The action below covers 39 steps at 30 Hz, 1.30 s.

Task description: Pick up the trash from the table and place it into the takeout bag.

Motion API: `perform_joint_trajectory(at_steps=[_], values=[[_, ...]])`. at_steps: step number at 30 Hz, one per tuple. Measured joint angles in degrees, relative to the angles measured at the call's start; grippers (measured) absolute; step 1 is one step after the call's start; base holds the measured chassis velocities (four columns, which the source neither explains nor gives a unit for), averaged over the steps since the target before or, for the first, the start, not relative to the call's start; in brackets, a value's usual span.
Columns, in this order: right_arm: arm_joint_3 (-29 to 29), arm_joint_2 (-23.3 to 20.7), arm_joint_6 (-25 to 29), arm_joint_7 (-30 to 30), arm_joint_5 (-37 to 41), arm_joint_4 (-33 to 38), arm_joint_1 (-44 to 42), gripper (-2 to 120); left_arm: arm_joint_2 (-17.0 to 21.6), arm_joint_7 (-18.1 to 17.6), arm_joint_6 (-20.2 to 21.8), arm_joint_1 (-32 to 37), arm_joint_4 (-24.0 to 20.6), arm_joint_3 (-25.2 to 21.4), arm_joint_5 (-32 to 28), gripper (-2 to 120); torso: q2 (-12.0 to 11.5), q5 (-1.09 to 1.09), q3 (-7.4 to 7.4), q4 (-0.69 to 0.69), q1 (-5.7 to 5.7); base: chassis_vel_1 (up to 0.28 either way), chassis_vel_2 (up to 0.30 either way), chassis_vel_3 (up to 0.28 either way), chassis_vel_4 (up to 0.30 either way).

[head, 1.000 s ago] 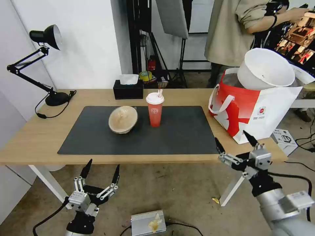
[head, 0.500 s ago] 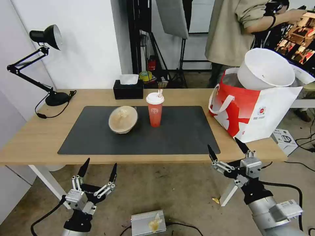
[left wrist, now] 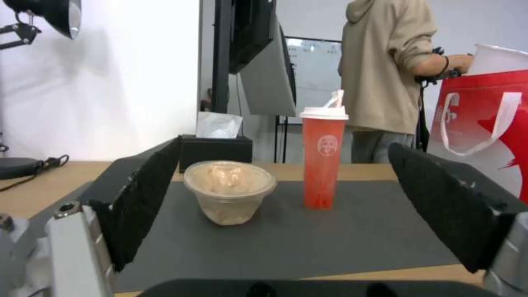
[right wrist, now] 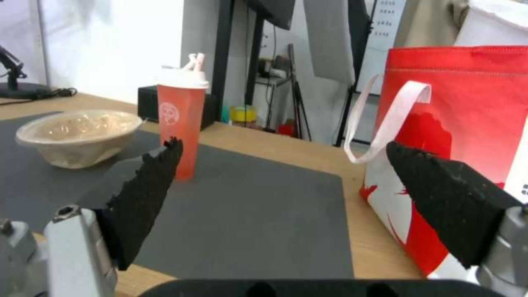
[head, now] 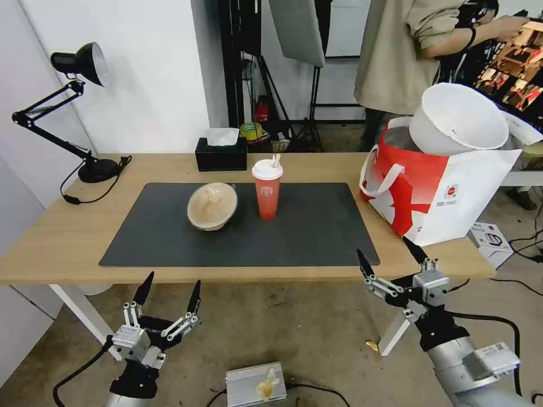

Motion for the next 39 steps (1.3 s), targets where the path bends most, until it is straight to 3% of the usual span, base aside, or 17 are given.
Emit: perform_joint_trajectory(at_steps=[13, 26, 39], values=[[-1.92, -2.33, -0.04, -0.13, 0.53, -2.78, 2.58, 96, -0.44, 1.19, -0.82, 0.47, 0.39, -1.10, 0.15, 100, 0.00, 0.00, 0.00, 0.00, 0.00, 0.000, 0.000, 0.000, 0.000], [-5.50, -10.55, -5.07, -2.10, 10.53, -11.60, 15.82, 96, -0.51, 2.36, -1.66, 1.16, 1.00, -2.90, 0.11, 100, 0.00, 0.02, 0.01, 0.00, 0.00, 0.000, 0.000, 0.000, 0.000], [-18.13, -15.93, -9.31, -0.93, 17.04, -22.64, 30.44, 97, -0.51, 2.48, -1.92, 1.17, 2.92, -5.25, -0.35, 100, 0.00, 0.01, 0.01, 0.00, 0.00, 0.000, 0.000, 0.000, 0.000]])
